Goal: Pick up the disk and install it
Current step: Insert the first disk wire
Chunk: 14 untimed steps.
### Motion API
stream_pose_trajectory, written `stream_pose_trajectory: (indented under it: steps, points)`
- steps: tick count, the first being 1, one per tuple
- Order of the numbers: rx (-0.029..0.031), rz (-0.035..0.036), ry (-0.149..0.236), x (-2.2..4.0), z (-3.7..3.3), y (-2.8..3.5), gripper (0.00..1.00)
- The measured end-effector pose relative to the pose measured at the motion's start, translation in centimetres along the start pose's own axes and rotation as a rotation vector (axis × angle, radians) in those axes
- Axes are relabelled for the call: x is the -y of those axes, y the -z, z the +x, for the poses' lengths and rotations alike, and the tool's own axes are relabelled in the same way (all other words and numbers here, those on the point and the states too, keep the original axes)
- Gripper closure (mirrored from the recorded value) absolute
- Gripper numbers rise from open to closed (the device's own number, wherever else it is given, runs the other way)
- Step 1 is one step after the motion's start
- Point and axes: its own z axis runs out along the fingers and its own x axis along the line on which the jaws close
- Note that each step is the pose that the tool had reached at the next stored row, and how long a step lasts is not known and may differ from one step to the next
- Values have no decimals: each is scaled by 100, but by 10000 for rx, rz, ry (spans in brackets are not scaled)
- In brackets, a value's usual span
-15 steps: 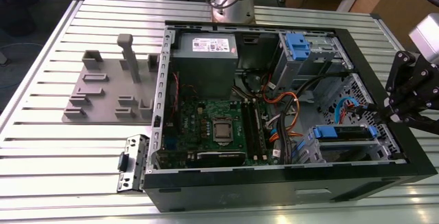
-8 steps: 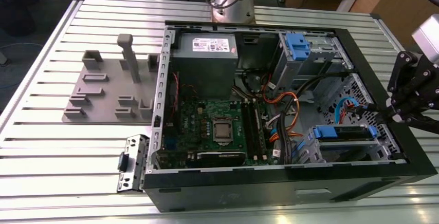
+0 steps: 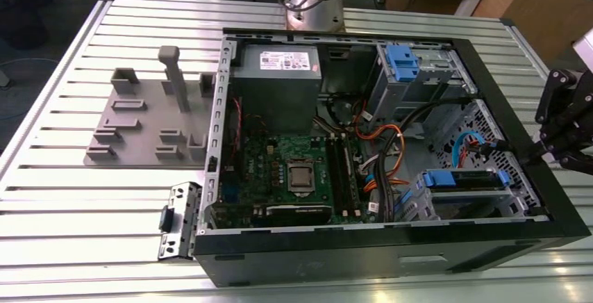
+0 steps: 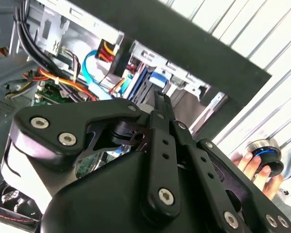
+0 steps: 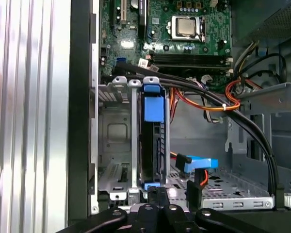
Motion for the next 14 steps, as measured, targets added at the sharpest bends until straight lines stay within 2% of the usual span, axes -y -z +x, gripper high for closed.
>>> stream_pose_trajectory:
  steps: [6,8,11,14]
  points:
    - [-9,-24,-2,158,-31,-14,90]
    - [-24,-30,-2,186,-55,-25,90]
    - [-61,-30,-5,165,-121,-48,90]
    - [-74,-30,-5,92,-186,-62,90]
